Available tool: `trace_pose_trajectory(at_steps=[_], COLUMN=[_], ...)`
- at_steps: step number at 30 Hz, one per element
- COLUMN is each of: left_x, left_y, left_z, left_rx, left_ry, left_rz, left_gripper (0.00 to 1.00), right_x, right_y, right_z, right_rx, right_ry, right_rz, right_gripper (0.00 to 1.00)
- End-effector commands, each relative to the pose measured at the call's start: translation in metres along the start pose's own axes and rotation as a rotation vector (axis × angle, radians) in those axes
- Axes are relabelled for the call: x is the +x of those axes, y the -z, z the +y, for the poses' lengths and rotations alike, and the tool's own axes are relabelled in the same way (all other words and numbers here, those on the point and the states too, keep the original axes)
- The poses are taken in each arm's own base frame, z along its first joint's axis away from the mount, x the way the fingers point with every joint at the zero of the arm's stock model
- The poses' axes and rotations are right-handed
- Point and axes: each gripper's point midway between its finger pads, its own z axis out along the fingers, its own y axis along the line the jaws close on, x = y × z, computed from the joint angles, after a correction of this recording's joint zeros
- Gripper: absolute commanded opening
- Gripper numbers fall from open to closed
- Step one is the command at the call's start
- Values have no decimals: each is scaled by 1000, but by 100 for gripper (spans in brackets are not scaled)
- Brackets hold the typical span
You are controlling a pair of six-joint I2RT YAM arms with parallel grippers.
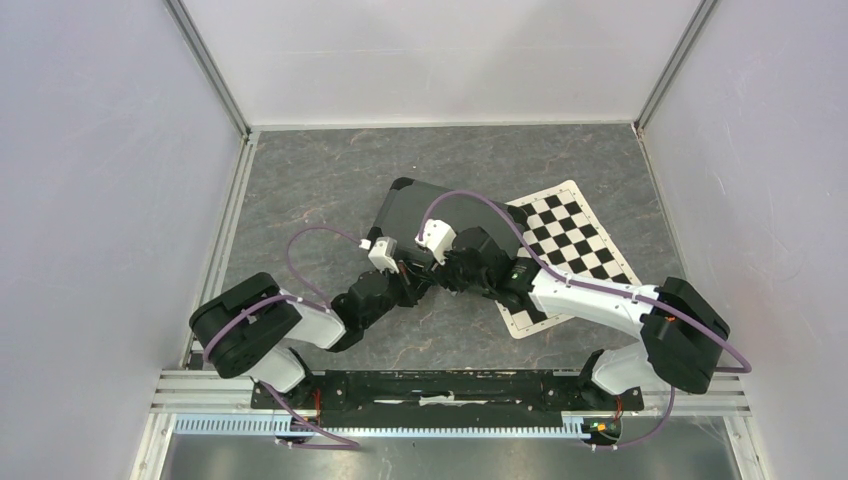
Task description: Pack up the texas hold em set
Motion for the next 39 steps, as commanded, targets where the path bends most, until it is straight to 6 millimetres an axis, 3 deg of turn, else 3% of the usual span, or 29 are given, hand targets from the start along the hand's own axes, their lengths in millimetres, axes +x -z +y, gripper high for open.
trace_pose_trajectory(at_steps=[1,12,16,32,39], left_x=[-15,-14,-16,-22,-21], left_y=[-3,-6,-5,1,2], left_z=[-14,-14,-14,-12,-10], left_rx=[31,28,25,9,5], left_ry=[-24,-33,-41,-57,-59], left_rz=[-40,-34,-38,-55,-54], left_gripper=[2,2,2,2,2], right_x=[78,84,86,100,101], right_y=[-1,-4,-4,-12,-11], right_z=[19,8,3,0,-7], right_rx=[-75,75,138,235,287], right_ry=[16,128,162,222,222], right_rz=[257,327,342,396,403], right_gripper=[64,81,81,78,65])
